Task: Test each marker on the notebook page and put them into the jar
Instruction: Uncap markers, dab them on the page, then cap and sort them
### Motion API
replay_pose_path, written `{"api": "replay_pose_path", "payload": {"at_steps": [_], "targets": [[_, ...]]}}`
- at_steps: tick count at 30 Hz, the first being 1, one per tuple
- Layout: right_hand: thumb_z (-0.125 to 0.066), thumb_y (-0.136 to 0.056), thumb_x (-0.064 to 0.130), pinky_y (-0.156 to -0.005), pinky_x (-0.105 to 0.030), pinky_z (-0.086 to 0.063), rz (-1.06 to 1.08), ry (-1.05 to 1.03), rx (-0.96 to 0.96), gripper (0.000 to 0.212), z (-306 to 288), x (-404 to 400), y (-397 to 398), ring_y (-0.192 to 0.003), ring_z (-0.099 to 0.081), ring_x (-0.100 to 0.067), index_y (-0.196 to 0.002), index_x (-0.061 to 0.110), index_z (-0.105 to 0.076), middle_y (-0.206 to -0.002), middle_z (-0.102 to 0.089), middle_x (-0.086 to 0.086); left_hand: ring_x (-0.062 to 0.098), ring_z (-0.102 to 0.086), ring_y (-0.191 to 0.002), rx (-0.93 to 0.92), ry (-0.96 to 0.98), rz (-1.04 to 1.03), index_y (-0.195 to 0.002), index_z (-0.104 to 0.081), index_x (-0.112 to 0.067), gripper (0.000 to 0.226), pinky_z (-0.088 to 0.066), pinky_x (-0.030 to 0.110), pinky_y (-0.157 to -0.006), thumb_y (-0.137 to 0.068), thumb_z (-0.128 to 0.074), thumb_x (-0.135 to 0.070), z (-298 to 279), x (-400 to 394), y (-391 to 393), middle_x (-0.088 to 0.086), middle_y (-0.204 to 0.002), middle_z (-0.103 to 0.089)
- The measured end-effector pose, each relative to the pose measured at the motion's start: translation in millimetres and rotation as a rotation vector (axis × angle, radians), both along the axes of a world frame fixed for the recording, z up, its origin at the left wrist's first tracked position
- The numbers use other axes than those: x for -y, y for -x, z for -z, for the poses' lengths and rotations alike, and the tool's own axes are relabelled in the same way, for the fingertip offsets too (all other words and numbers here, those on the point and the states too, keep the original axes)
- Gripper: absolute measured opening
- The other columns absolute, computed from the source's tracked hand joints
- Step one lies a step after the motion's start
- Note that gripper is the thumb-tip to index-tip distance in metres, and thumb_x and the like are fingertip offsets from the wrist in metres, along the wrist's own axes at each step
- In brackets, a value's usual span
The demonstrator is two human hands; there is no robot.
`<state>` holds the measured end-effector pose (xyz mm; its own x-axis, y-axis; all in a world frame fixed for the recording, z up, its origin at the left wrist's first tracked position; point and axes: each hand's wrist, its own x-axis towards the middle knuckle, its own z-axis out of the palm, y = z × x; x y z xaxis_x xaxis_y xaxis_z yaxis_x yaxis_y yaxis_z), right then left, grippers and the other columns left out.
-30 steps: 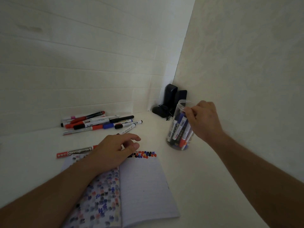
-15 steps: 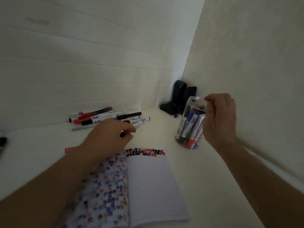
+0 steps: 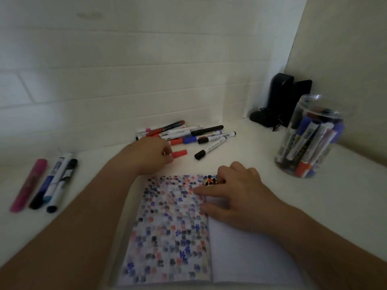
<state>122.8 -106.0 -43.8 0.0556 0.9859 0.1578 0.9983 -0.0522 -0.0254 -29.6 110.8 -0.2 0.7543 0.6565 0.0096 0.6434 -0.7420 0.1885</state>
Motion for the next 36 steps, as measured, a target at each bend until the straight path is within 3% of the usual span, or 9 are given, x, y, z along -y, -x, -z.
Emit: {"api": "replay_pose_path", "payload": {"at_steps": [7,9,11,14,17,19,24,30,36], "targets": [[-0.028,-0.093,0.078,-0.075,-0.038,-0.034,-0.021,-0.130,-0.007,0.058,7,0,1,-0.090,-0.038,-0.015,-0.133,0.052,-0.060,-0.092,-0.044,0.010,0.005,-0.063,-0.078,0.841,0.307,0.251,-0.116,-0.065,-0.030,0.017,-0.050,0.014,-0.069,-0.103,-0.055,-0.035,-13,76,-27,-0.010,-0.092,-0.068],[-0.035,-0.097,0.067,-0.070,-0.036,-0.033,-0.015,-0.272,-0.094,0.049,8,0,-2,-0.082,-0.041,-0.013,-0.101,0.038,-0.074,-0.082,-0.050,0.011,0.005,-0.064,-0.074,0.990,0.488,0.244,-0.124,-0.063,-0.027,0.022,-0.051,0.018,-0.067,-0.104,-0.055,-0.029,-11,83,-31,-0.006,-0.091,-0.072],[-0.038,-0.100,0.048,-0.063,-0.034,-0.031,0.054,-0.517,-0.289,0.044,0,2,-9,-0.066,-0.040,-0.013,-0.062,0.029,-0.052,-0.064,-0.044,0.009,0.009,-0.061,-0.066,1.070,0.685,0.215,-0.137,-0.051,-0.029,0.035,-0.050,0.022,-0.061,-0.104,-0.055,-0.021,-6,84,-34,0.002,-0.087,-0.072],[-0.037,-0.098,0.033,-0.054,-0.030,-0.028,0.135,-0.807,-0.623,0.037,-16,9,-26,-0.053,-0.033,-0.009,-0.062,0.034,-0.030,-0.056,-0.032,0.008,0.027,-0.071,-0.075,1.028,0.828,0.163,-0.146,-0.036,-0.036,0.059,-0.061,0.036,-0.071,-0.100,-0.062,-0.012,6,83,-33,0.016,-0.094,-0.073],[-0.037,-0.102,0.049,-0.064,-0.033,-0.035,0.148,-0.708,-0.400,0.035,-18,16,-39,-0.066,-0.044,-0.011,-0.077,0.029,-0.051,-0.068,-0.047,0.009,0.029,-0.075,-0.089,0.898,0.899,0.186,-0.133,-0.051,-0.014,0.038,-0.062,0.038,-0.081,-0.097,-0.065,-0.011,11,89,-35,0.014,-0.101,-0.075],[-0.035,-0.098,0.067,-0.077,-0.037,-0.041,0.136,-0.454,-0.202,0.047,-17,16,-38,-0.088,-0.051,-0.012,-0.121,0.033,-0.059,-0.092,-0.060,0.012,0.023,-0.075,-0.089,0.829,0.882,0.224,-0.116,-0.057,-0.011,0.018,-0.061,0.033,-0.079,-0.099,-0.063,-0.014,15,93,-38,0.010,-0.097,-0.076],[-0.055,-0.104,0.041,-0.073,-0.038,-0.047,0.127,-0.193,-0.076,0.059,-14,5,-29,-0.095,-0.055,-0.020,-0.154,0.036,-0.027,-0.098,-0.058,0.007,0.000,-0.065,-0.092,0.526,0.253,0.399,-0.117,-0.064,-0.031,0.019,-0.052,0.023,-0.081,-0.104,-0.051,-0.036,26,92,-39,-0.016,-0.101,-0.071],[-0.051,-0.105,0.041,-0.074,-0.038,-0.051,0.182,-0.140,-0.140,0.012,-14,9,-39,-0.084,-0.059,-0.016,-0.108,0.031,-0.057,-0.090,-0.062,0.009,-0.005,-0.066,-0.092,0.586,0.220,0.333,-0.113,-0.072,-0.034,0.021,-0.050,0.012,-0.082,-0.094,-0.067,-0.040,27,81,-38,-0.020,-0.095,-0.073],[-0.029,-0.104,0.058,-0.066,-0.040,-0.052,0.143,-0.132,-0.188,0.038,-8,12,-42,-0.075,-0.056,-0.009,-0.097,0.033,-0.056,-0.079,-0.059,0.009,-0.009,-0.066,-0.091,0.570,0.289,0.357,-0.105,-0.075,-0.031,0.017,-0.047,0.006,-0.080,-0.089,-0.073,-0.036,30,78,-39,-0.022,-0.094,-0.074]]}}
